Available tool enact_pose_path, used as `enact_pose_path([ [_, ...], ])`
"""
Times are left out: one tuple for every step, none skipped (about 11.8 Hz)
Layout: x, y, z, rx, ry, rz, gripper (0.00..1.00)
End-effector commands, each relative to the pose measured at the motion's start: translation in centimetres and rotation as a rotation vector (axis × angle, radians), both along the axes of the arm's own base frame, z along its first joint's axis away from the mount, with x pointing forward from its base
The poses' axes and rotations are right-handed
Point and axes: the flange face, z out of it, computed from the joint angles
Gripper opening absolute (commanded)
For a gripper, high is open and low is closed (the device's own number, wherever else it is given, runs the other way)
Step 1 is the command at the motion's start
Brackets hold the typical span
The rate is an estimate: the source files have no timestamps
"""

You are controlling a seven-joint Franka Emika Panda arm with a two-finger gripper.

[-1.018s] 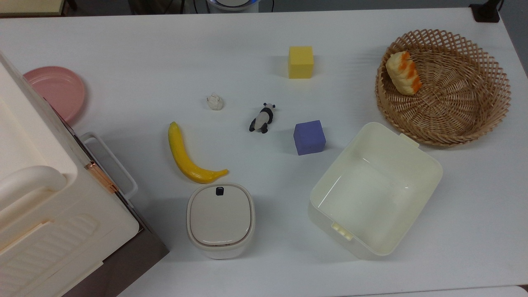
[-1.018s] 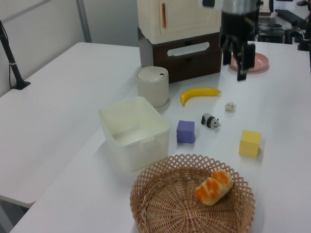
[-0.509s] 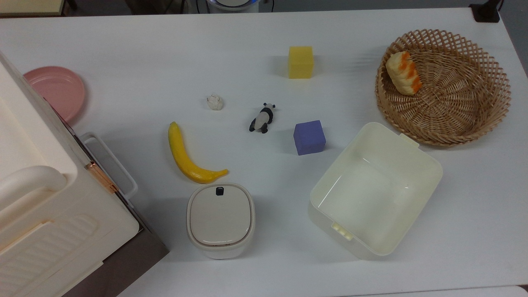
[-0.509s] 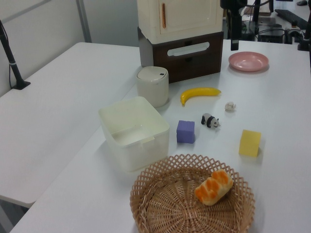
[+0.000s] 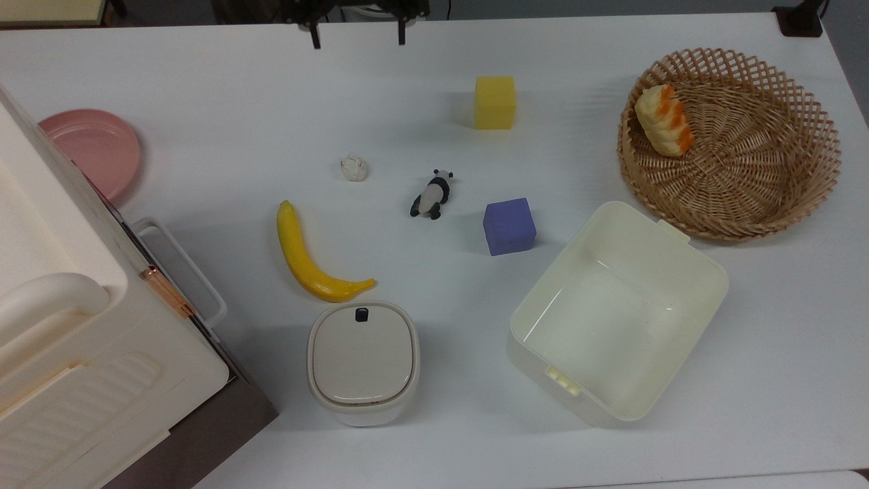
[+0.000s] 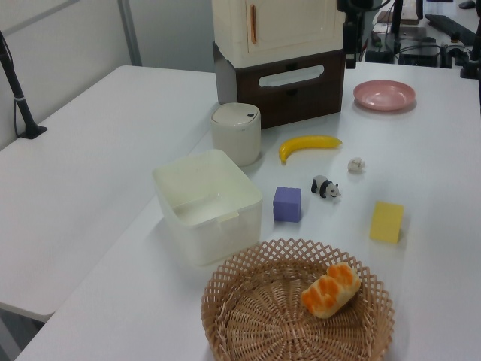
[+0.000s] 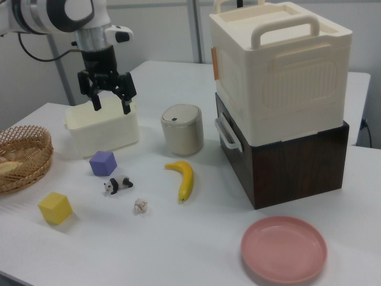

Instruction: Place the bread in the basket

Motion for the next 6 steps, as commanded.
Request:
enact_pose_path([
  [-0.23,-1.21,-0.38,0.013,-0.008,-0.025,1.00],
  [-0.18,-1.69,-0.35,0.017,-0.011,-0.036,1.00],
  [-0.23,-1.86,-0.39,0.017,-0.006,-0.043,1.00],
  [-0.34,-1.87,-0.35,0.017,-0.002,-0.048,1.00],
  [-0.34,-1.87,-0.42,0.016,0.000,-0.050,1.00],
  [-0.32,-1.87,-0.34,0.017,-0.003,-0.050,1.00],
])
